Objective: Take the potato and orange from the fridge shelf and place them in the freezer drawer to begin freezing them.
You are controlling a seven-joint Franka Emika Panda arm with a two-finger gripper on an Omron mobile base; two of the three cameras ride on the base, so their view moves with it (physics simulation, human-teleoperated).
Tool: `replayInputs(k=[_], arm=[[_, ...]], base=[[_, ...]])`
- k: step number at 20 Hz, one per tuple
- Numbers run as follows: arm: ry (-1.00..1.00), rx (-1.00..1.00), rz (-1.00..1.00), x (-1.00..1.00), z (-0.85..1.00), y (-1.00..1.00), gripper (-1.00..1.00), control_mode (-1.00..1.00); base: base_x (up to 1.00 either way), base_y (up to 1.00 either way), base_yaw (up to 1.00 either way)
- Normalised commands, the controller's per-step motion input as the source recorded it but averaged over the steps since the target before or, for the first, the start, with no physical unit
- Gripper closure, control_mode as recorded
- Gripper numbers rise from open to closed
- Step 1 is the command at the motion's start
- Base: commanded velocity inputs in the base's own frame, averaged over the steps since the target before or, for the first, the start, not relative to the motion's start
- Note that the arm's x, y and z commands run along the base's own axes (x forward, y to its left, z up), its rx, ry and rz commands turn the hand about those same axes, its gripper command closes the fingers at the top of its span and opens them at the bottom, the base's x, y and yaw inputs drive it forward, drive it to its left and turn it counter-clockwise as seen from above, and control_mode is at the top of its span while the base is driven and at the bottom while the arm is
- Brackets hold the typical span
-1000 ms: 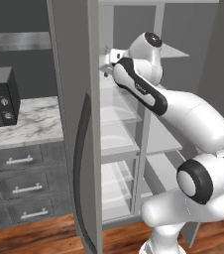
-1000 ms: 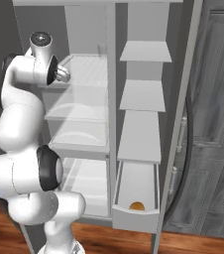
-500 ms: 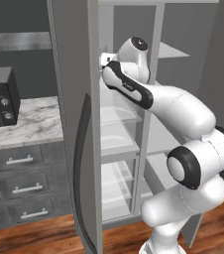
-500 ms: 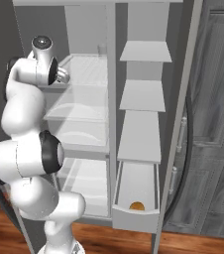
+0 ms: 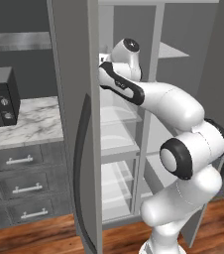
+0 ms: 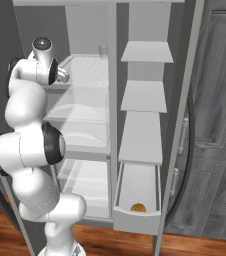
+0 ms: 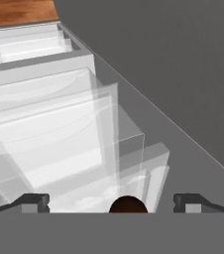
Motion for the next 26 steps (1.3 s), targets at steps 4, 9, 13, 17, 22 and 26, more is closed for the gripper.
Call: replayInputs(k=[4, 9, 13, 17, 22, 26], arm=[[-0.03, -0.01, 0.0, 0.28, -0.04, 0.21, -1.0, -1.0], [-0.03, -0.04, 0.0, 0.4, -0.07, 0.17, -1.0, -1.0], [-0.01, -0.09, 0.0, 0.38, -0.08, 0.03, -1.0, -1.0], [0.0, -0.11, 0.0, 0.36, -0.16, 0.0, -1.0, -1.0], [0.0, -0.07, 0.0, 0.39, -0.1, 0.02, -1.0, -1.0], [0.0, 0.0, 0.0, 0.32, -0.05, 0.08, -1.0, -1.0]], base=[[0.0, 0.0, 0.0], [0.0, 0.0, 0.0], [0.0, 0.0, 0.0], [0.0, 0.0, 0.0], [0.0, 0.0, 0.0], [0.0, 0.0, 0.0]])
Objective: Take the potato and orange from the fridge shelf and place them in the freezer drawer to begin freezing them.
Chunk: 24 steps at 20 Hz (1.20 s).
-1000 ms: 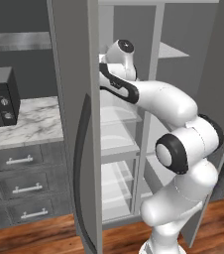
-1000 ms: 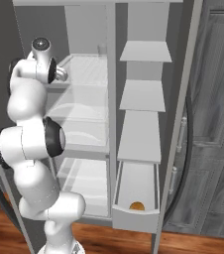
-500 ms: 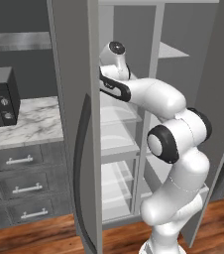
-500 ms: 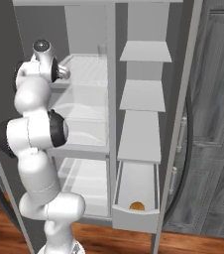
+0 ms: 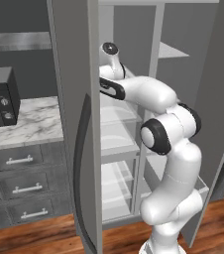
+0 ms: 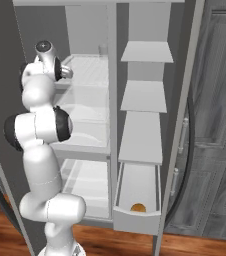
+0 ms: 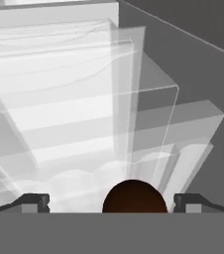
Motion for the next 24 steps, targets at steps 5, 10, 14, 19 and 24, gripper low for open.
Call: replayInputs(k=[5, 10, 14, 19, 24], arm=[[0.0, 0.0, 0.0, 0.29, -0.08, 0.1, -1.0, -1.0], [0.0, 0.0, 0.0, 0.29, -0.11, 0.12, -1.0, -1.0], [0.0, -0.01, 0.0, 0.27, -0.11, 0.13, -1.0, -1.0], [0.0, -0.02, 0.0, 0.29, -0.13, 0.15, -1.0, -1.0], [0.0, -0.03, 0.0, 0.14, -0.12, 0.09, -1.0, -1.0]], base=[[0.0, 0.0, 0.0], [0.0, 0.0, 0.0], [0.0, 0.0, 0.0], [0.0, 0.0, 0.0], [0.0, 0.0, 0.0]])
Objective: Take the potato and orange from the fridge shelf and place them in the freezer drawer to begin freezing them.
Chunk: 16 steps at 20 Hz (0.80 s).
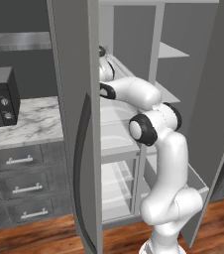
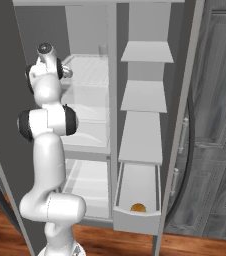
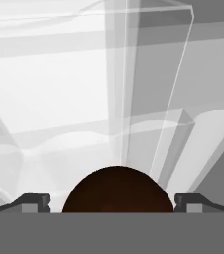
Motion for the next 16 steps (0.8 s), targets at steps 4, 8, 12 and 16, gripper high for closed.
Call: replayInputs(k=[4, 8, 12, 16], arm=[[0.0, -0.04, 0.0, 0.02, -0.2, 0.08, -1.0, -1.0], [0.0, -0.04, 0.0, 0.0, -0.28, 0.02, 1.0, -1.0], [0.0, 0.0, 0.0, 0.0, -0.1, 0.0, 1.0, -1.0], [0.0, 0.0, 0.0, 0.0, 0.0, 0.0, 1.0, -1.0]], base=[[0.0, 0.0, 0.0], [0.0, 0.0, 0.0], [0.0, 0.0, 0.0], [0.0, 0.0, 0.0]])
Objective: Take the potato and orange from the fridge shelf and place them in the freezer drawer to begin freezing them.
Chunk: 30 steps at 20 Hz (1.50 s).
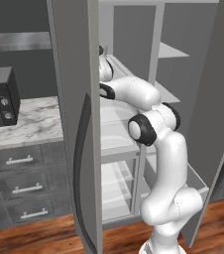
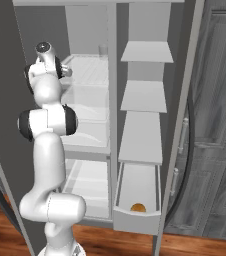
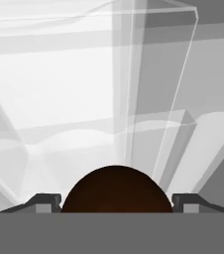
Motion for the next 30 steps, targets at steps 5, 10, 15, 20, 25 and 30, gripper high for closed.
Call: replayInputs(k=[5, 10, 15, 20, 25, 30], arm=[[-0.05, 0.0, 0.0, -0.47, 0.0, -0.08, 1.0, -1.0], [-0.16, 0.02, 0.0, -0.97, 0.15, -0.23, 1.0, -1.0], [-0.05, 0.03, -0.03, -1.0, 0.21, -0.37, 1.0, -1.0], [0.0, 0.06, -0.04, -1.0, 0.25, -0.58, 1.0, -1.0], [0.0, 0.05, -0.04, -1.0, 0.46, -0.55, 1.0, -1.0], [0.0, 0.02, -0.03, -1.0, 0.42, -0.53, 1.0, -1.0]], base=[[0.0, 0.0, 0.0], [0.0, 0.0, 0.0], [0.0, 0.0, 0.0], [0.0, 0.0, 0.0], [0.0, 0.0, 0.0], [0.0, 0.0, 0.0]])
